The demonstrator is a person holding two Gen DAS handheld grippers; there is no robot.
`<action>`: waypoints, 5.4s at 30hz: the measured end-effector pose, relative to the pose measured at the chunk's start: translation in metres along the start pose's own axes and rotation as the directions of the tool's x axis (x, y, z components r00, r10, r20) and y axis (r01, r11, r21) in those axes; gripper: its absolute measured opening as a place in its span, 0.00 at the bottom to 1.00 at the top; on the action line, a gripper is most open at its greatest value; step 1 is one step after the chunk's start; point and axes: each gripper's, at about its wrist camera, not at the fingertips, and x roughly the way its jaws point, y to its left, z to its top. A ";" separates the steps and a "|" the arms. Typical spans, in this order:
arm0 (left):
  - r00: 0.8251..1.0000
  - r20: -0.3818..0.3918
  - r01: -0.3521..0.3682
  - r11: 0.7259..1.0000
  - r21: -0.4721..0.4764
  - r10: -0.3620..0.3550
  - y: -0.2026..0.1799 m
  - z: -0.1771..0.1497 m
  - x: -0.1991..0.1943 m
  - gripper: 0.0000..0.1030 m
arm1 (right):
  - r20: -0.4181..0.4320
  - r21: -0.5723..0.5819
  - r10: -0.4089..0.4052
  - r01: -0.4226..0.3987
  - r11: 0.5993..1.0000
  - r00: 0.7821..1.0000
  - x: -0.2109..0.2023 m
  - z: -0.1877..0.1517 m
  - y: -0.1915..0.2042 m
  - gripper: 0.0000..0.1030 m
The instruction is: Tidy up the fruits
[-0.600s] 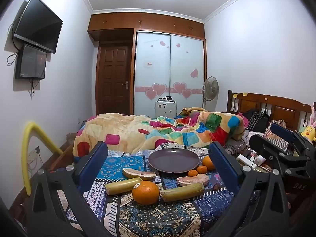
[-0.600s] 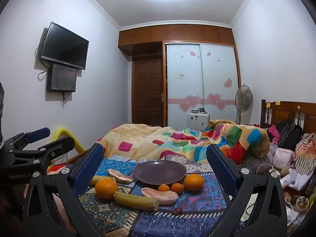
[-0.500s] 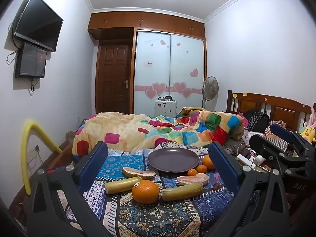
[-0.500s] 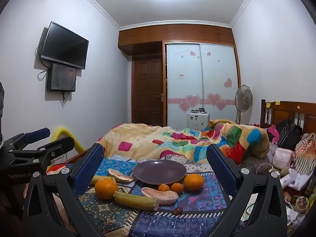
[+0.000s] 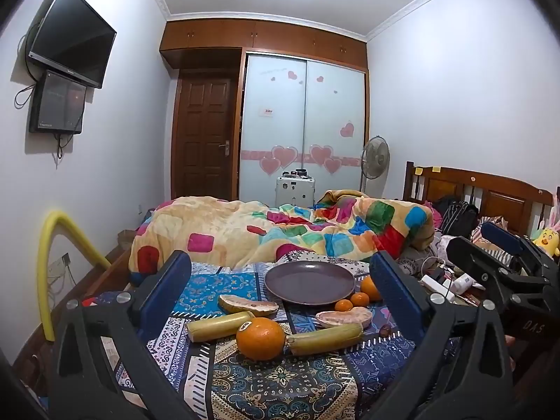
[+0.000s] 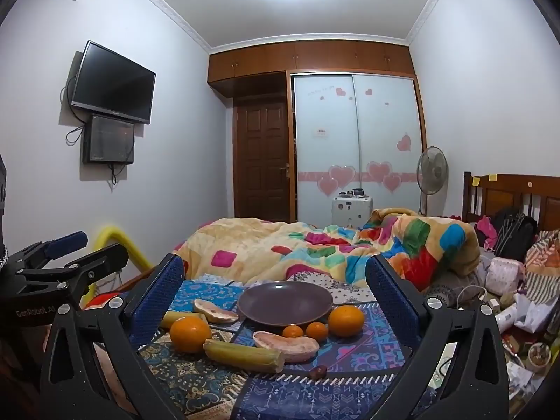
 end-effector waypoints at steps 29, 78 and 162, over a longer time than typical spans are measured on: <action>1.000 -0.008 0.000 1.000 0.010 0.000 -0.002 -0.004 0.000 1.00 | -0.012 0.022 0.014 -0.014 1.000 1.000 0.001 -0.001 0.002 1.00; 0.990 -0.138 -0.018 0.998 0.052 0.025 0.019 -0.027 0.035 1.00 | -0.190 0.002 0.030 -0.030 1.000 0.981 0.045 -0.032 -0.015 1.00; 0.886 -0.461 0.034 0.999 -0.035 -0.046 0.035 -0.007 0.239 0.65 | -0.542 0.079 0.147 -0.124 0.989 0.827 0.218 -0.033 -0.100 0.59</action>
